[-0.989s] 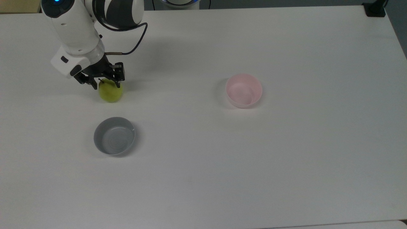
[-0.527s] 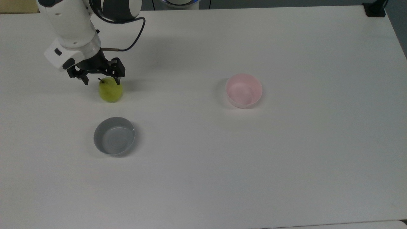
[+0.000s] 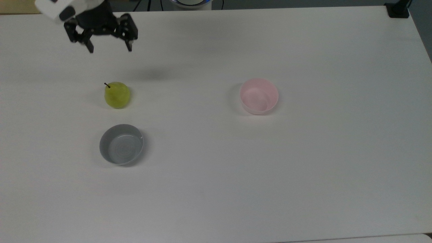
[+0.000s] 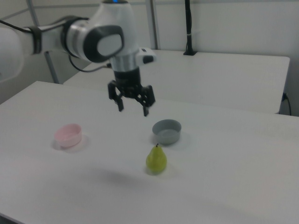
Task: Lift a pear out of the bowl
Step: 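Open the gripper, release the pear, and raise the gripper away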
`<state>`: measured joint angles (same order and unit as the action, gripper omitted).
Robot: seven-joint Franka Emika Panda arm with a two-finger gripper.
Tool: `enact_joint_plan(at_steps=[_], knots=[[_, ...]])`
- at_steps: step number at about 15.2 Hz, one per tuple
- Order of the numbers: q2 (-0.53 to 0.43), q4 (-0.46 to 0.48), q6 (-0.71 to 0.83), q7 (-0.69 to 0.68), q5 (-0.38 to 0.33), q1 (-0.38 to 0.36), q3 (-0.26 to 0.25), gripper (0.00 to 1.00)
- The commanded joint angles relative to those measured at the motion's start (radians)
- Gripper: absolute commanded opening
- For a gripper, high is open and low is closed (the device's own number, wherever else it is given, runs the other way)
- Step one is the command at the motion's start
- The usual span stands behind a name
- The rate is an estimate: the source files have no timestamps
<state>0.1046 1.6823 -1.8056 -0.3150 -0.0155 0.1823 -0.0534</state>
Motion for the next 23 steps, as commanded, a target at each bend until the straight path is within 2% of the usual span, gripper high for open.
enact_joint_plan(at_steps=[1,5,7,10,14,18,23], knots=[[-0.098,-0.004,0.133,0.149,0.009,-0.014,0.061,1.0],[-0.164,-0.015,0.203,0.228,0.003,-0.07,0.069,1.0],[-0.164,-0.015,0.2,0.241,0.005,-0.141,0.052,1.0],[-0.151,-0.015,0.169,0.229,0.003,-0.197,0.018,1.0],[-0.129,0.011,0.026,0.243,0.0,-0.207,0.018,1.0],[-0.125,0.008,0.029,0.244,-0.03,-0.204,0.018,1.0],[-0.126,0.007,0.028,0.264,-0.032,-0.204,0.018,1.0]])
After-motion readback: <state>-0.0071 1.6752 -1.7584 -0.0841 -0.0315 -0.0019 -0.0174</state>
